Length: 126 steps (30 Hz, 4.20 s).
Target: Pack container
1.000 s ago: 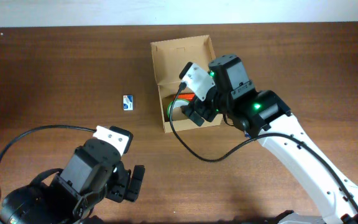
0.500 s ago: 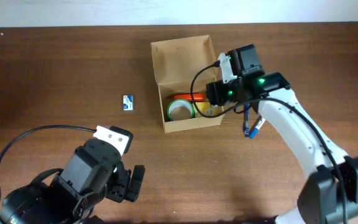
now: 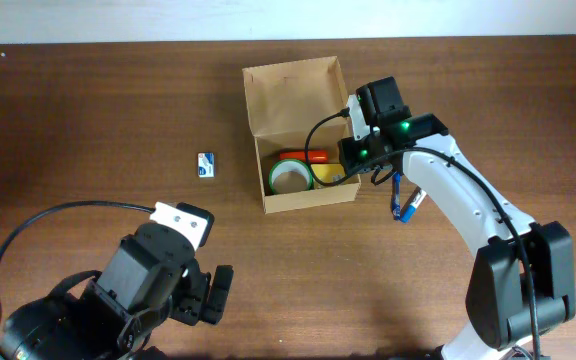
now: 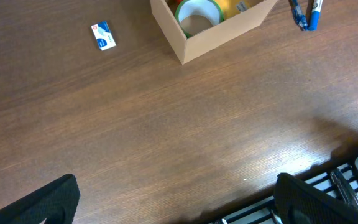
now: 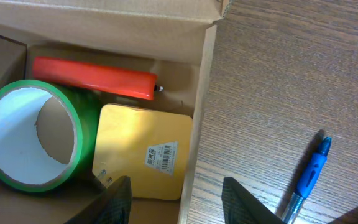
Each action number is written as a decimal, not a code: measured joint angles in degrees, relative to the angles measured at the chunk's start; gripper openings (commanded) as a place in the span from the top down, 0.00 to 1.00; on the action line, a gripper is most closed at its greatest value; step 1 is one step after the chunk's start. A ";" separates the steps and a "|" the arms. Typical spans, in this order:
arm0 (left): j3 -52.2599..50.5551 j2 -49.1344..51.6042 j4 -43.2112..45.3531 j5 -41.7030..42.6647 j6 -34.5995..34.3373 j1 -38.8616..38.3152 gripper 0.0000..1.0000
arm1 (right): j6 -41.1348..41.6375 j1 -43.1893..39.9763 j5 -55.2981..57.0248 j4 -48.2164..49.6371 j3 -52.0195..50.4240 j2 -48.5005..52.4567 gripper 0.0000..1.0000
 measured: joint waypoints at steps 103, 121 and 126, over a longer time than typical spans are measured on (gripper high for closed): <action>-0.11 51.41 45.42 12.07 23.63 37.46 0.05 | 12.76 4.85 -10.78 -36.63 0.90 -39.32 0.01; -0.11 62.42 45.24 15.85 26.10 36.54 0.20 | 8.94 4.96 -7.58 -37.73 0.59 -50.18 0.01; -0.17 63.80 46.03 15.91 26.10 36.52 0.24 | 8.66 4.96 -2.99 -36.26 -7.45 -62.05 0.01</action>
